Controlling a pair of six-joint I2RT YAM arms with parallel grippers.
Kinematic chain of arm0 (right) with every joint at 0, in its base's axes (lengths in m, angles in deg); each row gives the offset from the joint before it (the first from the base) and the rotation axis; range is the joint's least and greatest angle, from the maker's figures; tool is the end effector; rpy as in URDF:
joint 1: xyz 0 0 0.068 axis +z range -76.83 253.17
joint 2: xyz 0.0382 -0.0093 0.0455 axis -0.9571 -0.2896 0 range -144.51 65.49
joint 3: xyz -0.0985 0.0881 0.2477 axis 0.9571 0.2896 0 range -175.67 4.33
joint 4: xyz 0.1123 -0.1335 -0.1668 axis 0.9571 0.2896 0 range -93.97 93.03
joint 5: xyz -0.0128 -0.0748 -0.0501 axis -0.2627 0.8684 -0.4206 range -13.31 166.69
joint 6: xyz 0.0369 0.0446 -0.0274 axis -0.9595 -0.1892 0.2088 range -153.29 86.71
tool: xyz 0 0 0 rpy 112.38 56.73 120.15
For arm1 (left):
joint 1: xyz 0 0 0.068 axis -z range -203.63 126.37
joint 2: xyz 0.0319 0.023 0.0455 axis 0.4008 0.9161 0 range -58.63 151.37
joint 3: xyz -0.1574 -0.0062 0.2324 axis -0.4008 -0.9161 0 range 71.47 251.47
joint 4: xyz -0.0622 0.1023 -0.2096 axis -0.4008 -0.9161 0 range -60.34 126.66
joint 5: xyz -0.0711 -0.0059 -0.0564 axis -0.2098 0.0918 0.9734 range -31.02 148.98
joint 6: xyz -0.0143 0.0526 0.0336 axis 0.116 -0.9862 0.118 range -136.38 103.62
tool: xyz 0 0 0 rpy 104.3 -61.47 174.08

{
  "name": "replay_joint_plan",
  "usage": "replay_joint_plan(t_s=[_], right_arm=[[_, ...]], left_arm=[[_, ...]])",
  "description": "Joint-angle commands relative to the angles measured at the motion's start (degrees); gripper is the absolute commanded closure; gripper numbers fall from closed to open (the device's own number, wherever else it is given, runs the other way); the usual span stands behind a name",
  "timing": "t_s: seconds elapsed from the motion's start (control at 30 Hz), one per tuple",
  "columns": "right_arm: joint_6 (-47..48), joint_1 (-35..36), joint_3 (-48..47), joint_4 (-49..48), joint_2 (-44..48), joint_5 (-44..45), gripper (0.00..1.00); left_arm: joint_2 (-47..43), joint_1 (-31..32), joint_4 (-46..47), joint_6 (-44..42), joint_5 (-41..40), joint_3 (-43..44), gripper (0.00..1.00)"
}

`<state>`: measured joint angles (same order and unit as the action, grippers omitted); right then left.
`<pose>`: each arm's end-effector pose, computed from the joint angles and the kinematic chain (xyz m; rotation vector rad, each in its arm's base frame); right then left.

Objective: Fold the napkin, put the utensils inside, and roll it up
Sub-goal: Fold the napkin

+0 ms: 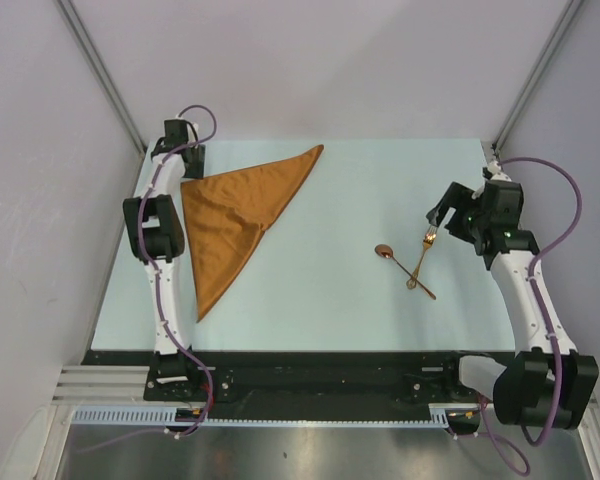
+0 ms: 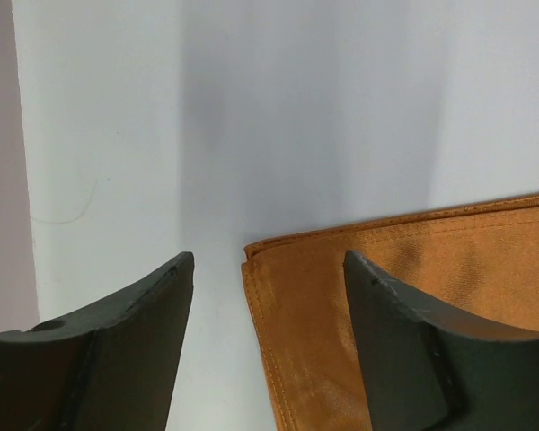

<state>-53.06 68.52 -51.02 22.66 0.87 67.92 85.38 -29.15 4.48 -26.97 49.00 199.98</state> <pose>0.2330 -0.0113 0.3105 0.3821 2.1735 0.3159 0.5509 0.0618 0.1808 0.0252 2.4139 0.3397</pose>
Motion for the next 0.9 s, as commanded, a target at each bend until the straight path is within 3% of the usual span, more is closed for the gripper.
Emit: replay_joint_plan(t_s=[0.0,0.17,0.27,0.3,0.43,0.67,0.87], right_arm=[[-1.59,3.32,-4.32,-6.23,-5.06,-0.19,0.15],[-3.08,9.46,-9.68,-12.29,-14.81,-2.12,0.16],[-3.87,11.84,-15.47,-15.55,-23.69,-4.84,0.17],[-4.31,12.37,-18.97,-17.04,-28.5,-5.63,0.18],[-6.68,14.22,-27.84,-21.26,-40.21,-11.24,0.2],[-14.32,15.72,-44.1,-29.0,-60.95,-19.78,0.26],[-20.48,18.0,-59.04,-31.47,-76.23,-22.51,0.3]], left_arm=[[-7.15,0.24,3.79,2.15,1.37,-2.38,0.25],[-16.72,2.87,6.6,9.08,0.49,-8.26,0.21],[-28.04,5.07,12.57,16.72,0.4,-20.37,0.18],[-33.99,4.99,14.59,20.31,1.18,-28.76,0.15],[-47.19,11.83,25.74,27.36,3.2,-48.58,0.12],[-59.17,22.47,31.92,35.98,6.02,-74.42,0.11],[-63.05,26.26,36.48,40.56,8.21,-85.42,0.11]])
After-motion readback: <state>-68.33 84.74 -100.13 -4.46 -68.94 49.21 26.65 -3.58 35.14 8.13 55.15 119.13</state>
